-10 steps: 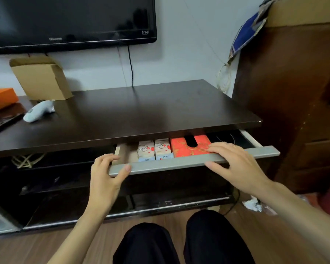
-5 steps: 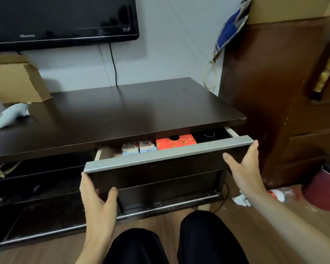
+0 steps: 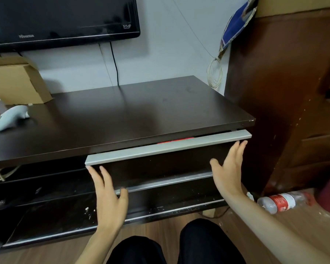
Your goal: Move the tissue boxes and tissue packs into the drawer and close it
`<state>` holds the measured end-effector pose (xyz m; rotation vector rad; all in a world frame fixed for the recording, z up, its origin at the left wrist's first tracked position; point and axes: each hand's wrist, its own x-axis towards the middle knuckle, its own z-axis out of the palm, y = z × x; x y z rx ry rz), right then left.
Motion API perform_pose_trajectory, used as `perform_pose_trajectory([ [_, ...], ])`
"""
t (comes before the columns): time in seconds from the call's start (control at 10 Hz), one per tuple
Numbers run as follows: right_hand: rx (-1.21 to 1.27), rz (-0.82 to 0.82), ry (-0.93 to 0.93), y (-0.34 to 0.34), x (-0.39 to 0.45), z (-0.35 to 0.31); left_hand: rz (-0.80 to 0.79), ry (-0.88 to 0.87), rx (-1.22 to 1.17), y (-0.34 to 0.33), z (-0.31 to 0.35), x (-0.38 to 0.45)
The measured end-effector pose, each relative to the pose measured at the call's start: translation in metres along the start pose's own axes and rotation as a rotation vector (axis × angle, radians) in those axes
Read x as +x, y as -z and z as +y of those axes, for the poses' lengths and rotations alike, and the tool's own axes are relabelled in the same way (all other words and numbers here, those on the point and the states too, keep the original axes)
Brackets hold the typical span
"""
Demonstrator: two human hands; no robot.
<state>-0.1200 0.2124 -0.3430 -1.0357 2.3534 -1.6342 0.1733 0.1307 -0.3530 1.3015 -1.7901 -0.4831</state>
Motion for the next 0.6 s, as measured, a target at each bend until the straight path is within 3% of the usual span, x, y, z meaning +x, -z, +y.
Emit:
perform_pose_trajectory([
  [0.4,-0.210,-0.159,0.091,-0.027,0.038,0.003,-0.190,-0.106,0.274,0.003,-0.039,0.058],
  [0.5,-0.217,-0.149,0.083,-0.025,0.042,0.001,-0.202,-0.076,0.270,0.013,-0.041,0.061],
  [0.6,-0.073,-0.199,0.075,-0.009,0.028,0.018,-0.218,-0.108,0.131,0.023,-0.049,0.041],
])
